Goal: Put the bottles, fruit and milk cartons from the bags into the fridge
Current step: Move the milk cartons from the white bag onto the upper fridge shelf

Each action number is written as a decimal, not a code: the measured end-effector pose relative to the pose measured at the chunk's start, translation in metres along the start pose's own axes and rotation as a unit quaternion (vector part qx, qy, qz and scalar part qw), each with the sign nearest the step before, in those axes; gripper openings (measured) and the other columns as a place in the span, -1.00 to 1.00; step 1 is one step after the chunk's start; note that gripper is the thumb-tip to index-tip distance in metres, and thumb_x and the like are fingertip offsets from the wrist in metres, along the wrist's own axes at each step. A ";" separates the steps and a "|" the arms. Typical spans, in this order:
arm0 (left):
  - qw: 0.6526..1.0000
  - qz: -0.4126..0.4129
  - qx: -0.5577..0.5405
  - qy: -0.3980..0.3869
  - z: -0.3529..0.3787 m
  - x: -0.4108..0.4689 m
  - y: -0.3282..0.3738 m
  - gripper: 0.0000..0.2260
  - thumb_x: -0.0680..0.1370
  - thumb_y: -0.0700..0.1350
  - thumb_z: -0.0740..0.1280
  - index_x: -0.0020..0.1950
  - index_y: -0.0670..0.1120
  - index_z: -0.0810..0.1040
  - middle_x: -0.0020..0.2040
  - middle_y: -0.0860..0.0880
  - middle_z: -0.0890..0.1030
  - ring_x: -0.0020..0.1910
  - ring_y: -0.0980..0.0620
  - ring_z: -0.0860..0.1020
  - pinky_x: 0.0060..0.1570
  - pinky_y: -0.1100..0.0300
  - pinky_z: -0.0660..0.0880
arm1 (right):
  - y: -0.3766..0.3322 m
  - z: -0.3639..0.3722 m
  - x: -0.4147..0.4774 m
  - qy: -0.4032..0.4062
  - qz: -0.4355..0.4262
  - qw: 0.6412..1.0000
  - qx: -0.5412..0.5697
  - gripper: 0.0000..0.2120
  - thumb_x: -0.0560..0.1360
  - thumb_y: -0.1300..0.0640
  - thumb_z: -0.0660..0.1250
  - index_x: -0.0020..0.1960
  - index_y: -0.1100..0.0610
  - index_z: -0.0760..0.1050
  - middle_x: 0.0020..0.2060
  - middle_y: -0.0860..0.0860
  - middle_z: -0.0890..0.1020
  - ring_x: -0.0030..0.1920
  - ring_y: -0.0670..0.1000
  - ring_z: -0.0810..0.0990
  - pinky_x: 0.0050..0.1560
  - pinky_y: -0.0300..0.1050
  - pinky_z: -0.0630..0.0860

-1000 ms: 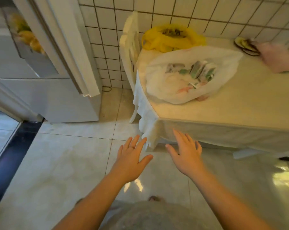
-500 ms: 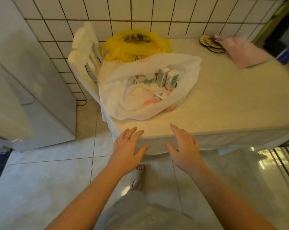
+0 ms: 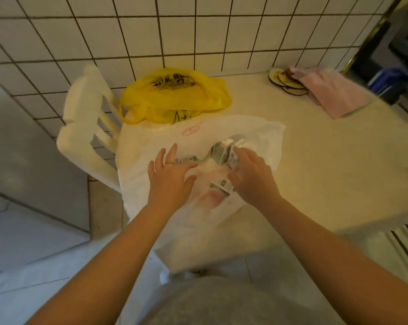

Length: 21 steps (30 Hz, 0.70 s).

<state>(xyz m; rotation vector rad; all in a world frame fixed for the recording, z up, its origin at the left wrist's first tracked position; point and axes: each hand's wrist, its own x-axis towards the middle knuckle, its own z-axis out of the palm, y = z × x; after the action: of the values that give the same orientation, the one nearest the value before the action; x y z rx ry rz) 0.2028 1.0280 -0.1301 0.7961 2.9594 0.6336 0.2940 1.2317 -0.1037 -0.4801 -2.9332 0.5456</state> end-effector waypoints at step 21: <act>0.987 -0.072 0.076 -0.122 0.033 0.201 -0.061 -0.57 0.64 0.06 0.20 0.50 0.05 0.26 0.54 -0.02 0.26 0.50 -0.18 0.20 0.42 -0.23 0.16 | 0.036 0.044 0.221 -0.063 0.013 0.994 -0.085 -0.64 0.62 0.12 0.17 0.40 0.11 0.46 0.41 0.06 0.48 0.39 0.11 0.42 0.39 0.03 0.26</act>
<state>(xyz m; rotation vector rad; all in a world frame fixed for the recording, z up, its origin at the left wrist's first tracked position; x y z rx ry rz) 0.0026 1.0898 -0.1658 0.6089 2.8285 0.2823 0.0878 1.3216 -0.1448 -0.5224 -3.1139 0.3421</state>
